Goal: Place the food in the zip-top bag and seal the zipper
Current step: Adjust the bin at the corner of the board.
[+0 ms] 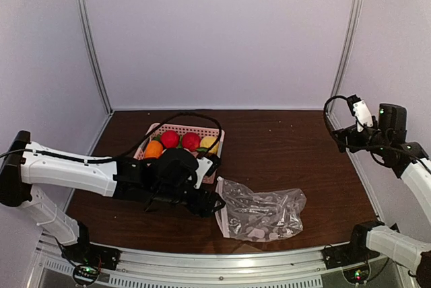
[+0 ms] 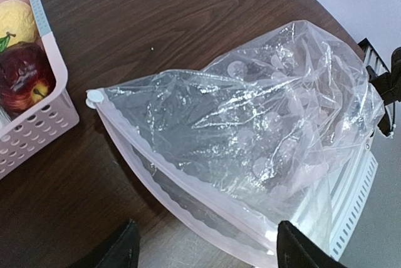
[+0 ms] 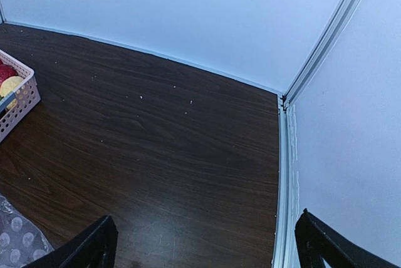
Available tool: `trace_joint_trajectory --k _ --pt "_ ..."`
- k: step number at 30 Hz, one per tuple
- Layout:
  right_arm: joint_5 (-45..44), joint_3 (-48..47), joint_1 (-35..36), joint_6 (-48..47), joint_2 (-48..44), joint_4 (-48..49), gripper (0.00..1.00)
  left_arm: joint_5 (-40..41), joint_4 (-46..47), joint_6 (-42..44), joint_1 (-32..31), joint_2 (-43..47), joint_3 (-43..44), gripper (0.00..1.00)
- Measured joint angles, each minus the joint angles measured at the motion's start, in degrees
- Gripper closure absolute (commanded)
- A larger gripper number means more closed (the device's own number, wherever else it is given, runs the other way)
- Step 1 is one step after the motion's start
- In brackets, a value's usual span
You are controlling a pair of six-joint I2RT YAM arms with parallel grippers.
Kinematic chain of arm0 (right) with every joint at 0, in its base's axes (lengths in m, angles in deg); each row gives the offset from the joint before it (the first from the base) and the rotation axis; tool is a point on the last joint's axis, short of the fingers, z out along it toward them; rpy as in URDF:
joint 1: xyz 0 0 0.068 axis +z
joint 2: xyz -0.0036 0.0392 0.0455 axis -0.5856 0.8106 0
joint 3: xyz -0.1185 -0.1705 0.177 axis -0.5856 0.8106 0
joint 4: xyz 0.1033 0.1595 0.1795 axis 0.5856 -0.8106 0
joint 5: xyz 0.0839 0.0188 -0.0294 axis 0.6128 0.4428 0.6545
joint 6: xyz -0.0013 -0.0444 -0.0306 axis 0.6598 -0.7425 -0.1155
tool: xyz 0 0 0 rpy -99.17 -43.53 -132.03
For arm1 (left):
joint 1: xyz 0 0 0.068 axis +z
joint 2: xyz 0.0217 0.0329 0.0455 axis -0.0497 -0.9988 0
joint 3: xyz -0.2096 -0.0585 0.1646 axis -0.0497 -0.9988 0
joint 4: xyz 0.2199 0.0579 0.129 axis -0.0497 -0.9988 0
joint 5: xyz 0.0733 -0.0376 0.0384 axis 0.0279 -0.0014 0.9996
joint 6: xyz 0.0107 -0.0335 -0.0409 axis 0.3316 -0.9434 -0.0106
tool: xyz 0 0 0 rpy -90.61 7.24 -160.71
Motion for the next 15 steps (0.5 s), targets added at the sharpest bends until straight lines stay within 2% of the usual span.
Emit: trace_joint_trajectory --k 4,9,15 --pt "0.90 0.85 -0.04 -1.09 0.74 -0.55 0.00 -0.79 -0.07 -1.29 -0.07 0.02 -1.42 0.30" --pt "8.04 0.11 -0.09 -6.19 3.56 -4.31 0.00 0.76 -2.97 1.36 -0.09 0.87 -0.92 0.31" --pt "16.46 -1.33 0.57 -10.08 7.78 -6.88 0.02 5.09 -7.56 -1.05 2.16 0.46 4.92 0.33"
